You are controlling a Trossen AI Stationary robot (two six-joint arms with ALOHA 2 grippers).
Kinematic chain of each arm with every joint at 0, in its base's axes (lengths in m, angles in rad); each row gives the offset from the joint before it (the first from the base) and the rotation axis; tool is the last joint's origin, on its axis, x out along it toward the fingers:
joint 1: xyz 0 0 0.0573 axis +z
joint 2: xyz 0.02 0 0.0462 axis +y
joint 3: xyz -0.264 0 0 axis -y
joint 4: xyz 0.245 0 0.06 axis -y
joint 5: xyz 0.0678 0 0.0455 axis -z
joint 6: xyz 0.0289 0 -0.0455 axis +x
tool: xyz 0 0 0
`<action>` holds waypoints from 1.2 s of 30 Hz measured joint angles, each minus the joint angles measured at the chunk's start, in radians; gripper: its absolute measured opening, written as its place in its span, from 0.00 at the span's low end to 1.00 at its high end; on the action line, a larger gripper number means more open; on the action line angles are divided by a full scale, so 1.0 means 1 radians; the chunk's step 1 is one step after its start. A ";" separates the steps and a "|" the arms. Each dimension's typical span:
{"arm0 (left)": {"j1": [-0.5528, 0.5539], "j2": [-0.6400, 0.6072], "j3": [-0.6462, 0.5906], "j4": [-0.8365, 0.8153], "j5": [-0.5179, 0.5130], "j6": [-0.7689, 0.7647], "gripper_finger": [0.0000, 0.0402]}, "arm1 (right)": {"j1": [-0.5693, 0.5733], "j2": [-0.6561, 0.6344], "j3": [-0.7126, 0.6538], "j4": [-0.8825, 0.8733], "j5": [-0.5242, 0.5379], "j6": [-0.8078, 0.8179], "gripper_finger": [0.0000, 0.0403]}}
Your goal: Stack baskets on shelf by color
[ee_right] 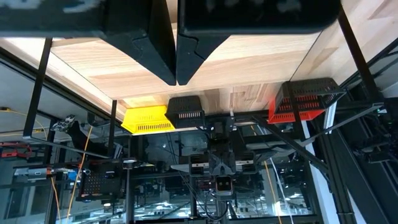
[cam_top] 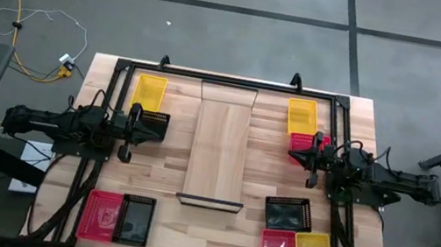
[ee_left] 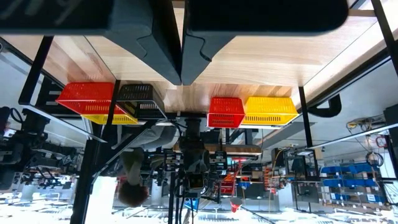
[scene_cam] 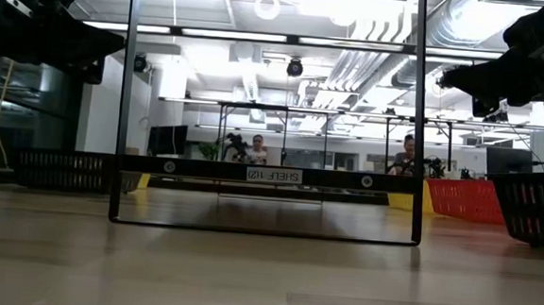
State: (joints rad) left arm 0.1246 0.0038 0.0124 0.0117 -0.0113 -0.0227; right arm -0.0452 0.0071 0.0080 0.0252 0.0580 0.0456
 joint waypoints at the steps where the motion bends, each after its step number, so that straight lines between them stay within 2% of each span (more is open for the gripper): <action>1: 0.000 0.000 0.000 0.000 0.000 0.000 0.00 | 0.000 0.000 0.000 0.000 0.004 0.000 0.00; 6: 0.000 0.000 0.000 0.000 0.000 0.000 0.00 | 0.000 0.001 0.000 0.043 0.030 0.105 0.00; 12: 0.000 0.000 0.000 0.000 0.000 0.000 0.00 | -0.001 0.021 0.000 0.450 0.277 0.156 0.00; 14: 0.000 0.000 0.000 0.000 0.000 0.000 0.00 | -0.001 0.063 0.019 0.497 0.314 0.126 0.00; 16: 0.000 0.000 0.000 0.000 0.000 0.000 0.00 | -0.001 0.136 0.078 0.467 0.326 0.110 0.00; 18: 0.000 0.000 0.000 0.000 0.000 0.000 0.00 | 0.000 0.234 0.156 0.413 0.387 0.114 0.01; 21: 0.000 0.000 0.000 0.000 0.000 0.000 0.00 | -0.006 0.398 0.286 0.218 0.562 0.136 0.05; 24: 0.000 0.000 0.000 0.000 0.000 0.000 0.00 | -0.044 0.562 0.421 -0.020 0.627 0.221 0.15; 30: 0.000 0.000 0.000 0.000 0.000 0.000 0.00 | -0.204 0.853 0.576 -0.336 0.609 0.436 0.41; 34: 0.000 0.000 0.000 0.000 0.000 0.000 0.00 | -0.332 1.020 0.597 -0.372 0.471 0.513 0.54; 36: 0.000 0.000 0.000 0.000 0.000 0.000 0.00 | -0.381 1.092 0.599 -0.349 0.455 0.544 0.57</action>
State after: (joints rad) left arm 0.1248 0.0038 0.0124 0.0116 -0.0114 -0.0229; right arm -0.4260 1.0991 0.6067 -0.3237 0.5134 0.5897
